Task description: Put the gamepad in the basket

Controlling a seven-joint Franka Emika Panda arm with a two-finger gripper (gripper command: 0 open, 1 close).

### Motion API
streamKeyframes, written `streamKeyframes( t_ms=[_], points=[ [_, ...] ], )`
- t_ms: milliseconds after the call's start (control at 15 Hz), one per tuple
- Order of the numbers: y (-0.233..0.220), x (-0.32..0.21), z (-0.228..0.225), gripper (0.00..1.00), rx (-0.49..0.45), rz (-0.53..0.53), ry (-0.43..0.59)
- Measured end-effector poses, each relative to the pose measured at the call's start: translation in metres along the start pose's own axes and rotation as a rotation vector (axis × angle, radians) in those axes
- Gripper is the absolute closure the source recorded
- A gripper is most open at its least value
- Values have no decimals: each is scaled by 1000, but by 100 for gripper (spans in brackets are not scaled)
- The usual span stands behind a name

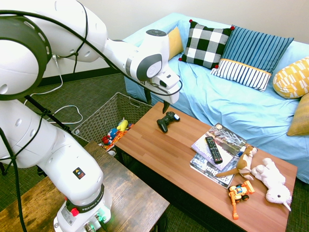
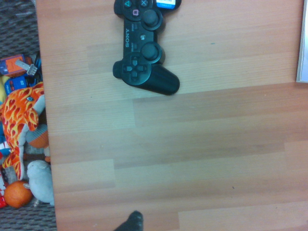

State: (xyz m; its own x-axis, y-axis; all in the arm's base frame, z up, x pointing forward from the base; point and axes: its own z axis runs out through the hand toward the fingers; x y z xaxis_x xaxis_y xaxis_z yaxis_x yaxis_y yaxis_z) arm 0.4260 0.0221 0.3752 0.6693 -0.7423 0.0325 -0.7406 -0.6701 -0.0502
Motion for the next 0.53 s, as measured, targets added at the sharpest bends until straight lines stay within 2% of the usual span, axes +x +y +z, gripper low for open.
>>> streamKeyframes(
  t_ms=[267,533],
  points=[
    [-7,10,9,0,20,59,37],
    [-57,40,51,0,25,89,68]
  ],
)
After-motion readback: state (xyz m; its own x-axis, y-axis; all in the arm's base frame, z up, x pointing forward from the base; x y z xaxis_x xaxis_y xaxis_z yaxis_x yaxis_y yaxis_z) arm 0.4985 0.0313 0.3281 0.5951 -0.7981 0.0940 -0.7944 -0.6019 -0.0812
